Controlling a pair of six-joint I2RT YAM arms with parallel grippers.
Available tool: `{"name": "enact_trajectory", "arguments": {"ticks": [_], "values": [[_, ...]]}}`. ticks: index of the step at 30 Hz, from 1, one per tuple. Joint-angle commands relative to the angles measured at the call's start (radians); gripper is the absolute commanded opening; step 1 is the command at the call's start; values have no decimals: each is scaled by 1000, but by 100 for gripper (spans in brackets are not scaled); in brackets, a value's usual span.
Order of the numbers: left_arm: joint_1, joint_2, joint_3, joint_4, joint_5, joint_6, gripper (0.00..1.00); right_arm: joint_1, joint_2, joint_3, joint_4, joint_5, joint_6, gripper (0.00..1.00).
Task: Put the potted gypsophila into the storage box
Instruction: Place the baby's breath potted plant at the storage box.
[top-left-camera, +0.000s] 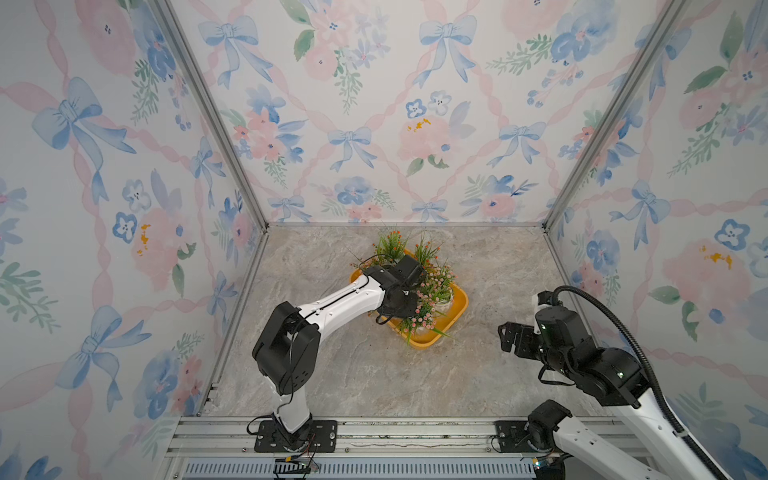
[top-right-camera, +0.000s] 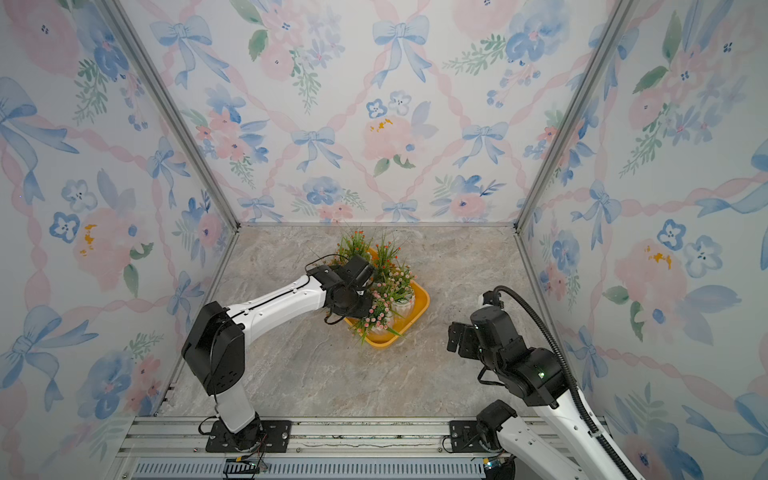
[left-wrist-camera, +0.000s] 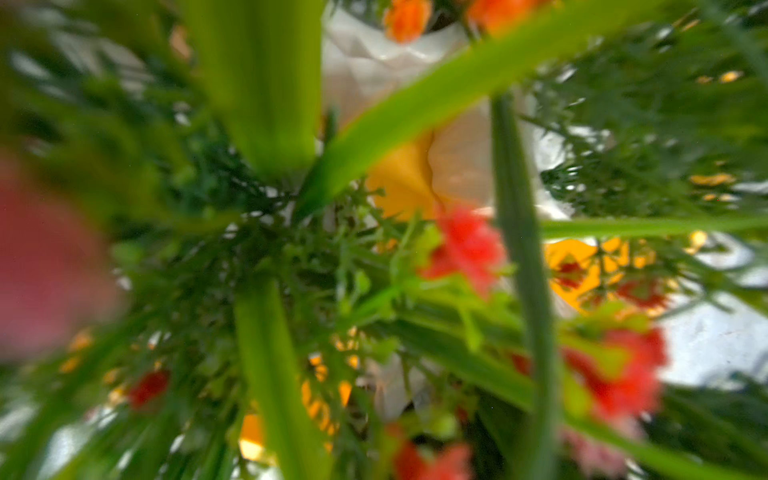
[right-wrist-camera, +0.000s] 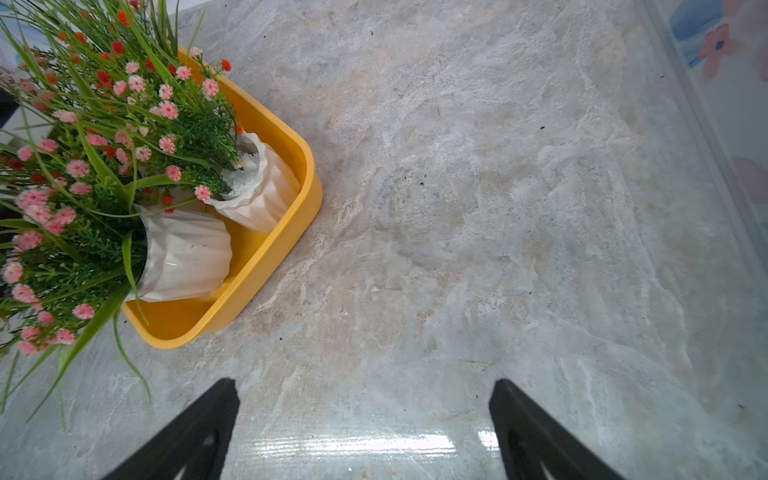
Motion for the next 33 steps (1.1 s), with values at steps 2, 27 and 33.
{"name": "enact_trajectory", "arguments": {"ticks": [2,27,33], "values": [[-4,-28,10,25,-34,21,0,-14,27,-10,13,27,-14,97],[-22,-33,74,22,-130,-35,47,-240,202,31,171,-208,-168,97],[-23,-79,155,21,-145,-89,50,-319,294,87,201,-274,-234,97]]}}
